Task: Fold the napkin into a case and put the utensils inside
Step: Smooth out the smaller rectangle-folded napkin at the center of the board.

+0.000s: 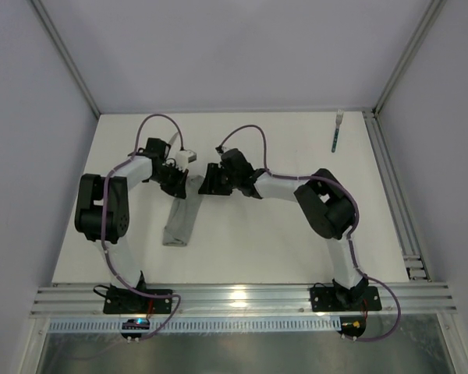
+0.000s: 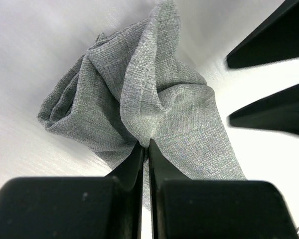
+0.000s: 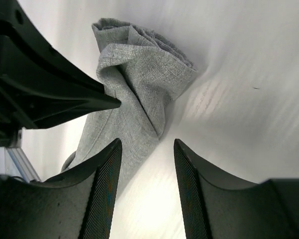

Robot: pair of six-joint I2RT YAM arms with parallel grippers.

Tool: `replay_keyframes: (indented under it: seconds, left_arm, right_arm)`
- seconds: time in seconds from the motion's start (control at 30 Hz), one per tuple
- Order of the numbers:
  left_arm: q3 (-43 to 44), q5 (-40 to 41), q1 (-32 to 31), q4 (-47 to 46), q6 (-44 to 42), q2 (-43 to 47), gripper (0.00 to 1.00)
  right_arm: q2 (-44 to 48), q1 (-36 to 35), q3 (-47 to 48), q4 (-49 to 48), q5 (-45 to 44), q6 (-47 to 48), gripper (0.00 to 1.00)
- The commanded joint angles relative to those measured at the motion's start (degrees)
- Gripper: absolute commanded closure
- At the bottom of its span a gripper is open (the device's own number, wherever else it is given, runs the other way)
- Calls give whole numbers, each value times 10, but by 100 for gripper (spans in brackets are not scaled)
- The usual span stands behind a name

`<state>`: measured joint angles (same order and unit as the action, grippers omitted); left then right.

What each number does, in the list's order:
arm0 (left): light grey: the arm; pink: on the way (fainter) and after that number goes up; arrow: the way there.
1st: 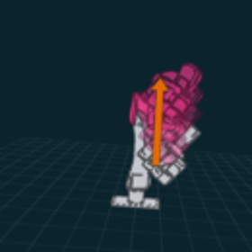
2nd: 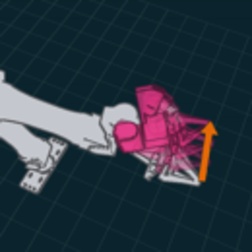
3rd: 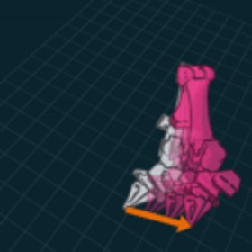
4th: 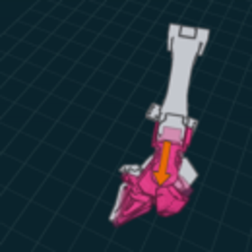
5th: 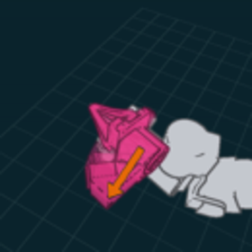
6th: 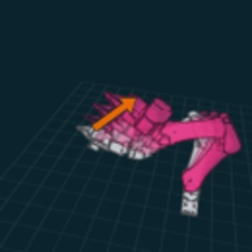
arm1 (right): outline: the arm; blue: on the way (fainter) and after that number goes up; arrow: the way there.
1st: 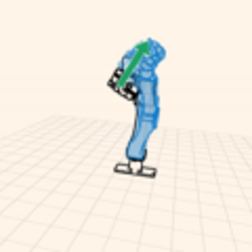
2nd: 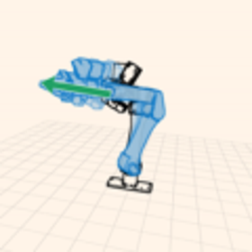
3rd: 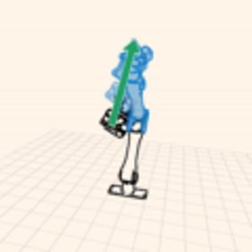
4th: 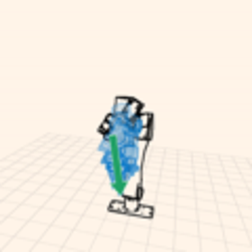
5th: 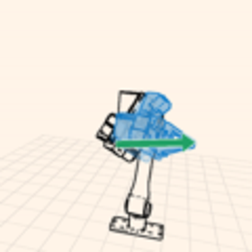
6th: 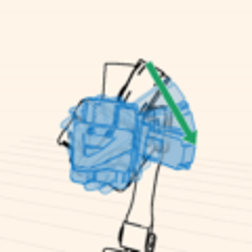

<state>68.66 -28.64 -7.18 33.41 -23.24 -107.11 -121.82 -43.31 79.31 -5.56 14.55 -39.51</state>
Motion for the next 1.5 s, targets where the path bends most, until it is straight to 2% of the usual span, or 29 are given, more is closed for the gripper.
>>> replay_keyframes:
  seconds: [0.0,0.17,0.43,0.67,0.7,0.8,0.83,0.97,1.27,1.47]
  left_arm:
    - [-7,-24,7,-8,-29,20,100]
    - [-9,-42,8,17,-58,20,100]
    - [-16,-36,8,19,-75,20,100]
    - [-15,-34,8,22,-80,11,100]
    - [-13,-36,8,24,-81,8,100]
    - [-12,-39,8,31,-86,4,100]
    - [-11,-39,8,32,-86,4,100]
    - [-8,-39,8,39,-88,2,100]
    - [6,-38,3,73,-108,-6,100]
    - [8,-29,1,85,-116,-6,100]
  right_arm:
    - [63,34,-16,-44,23,26,49]
    - [30,49,18,-64,62,63,48]
    - [-60,56,94,-104,126,37,48]
    - [-81,56,95,-101,122,28,49]
    - [-84,57,98,-101,122,27,50]
    - [-91,56,107,-102,119,23,69]
    - [-93,56,109,-103,116,23,79]
    - [-105,56,127,-94,122,23,97]
    - [-120,56,192,-56,88,48,96]
    - [-149,60,204,-31,55,22,95]
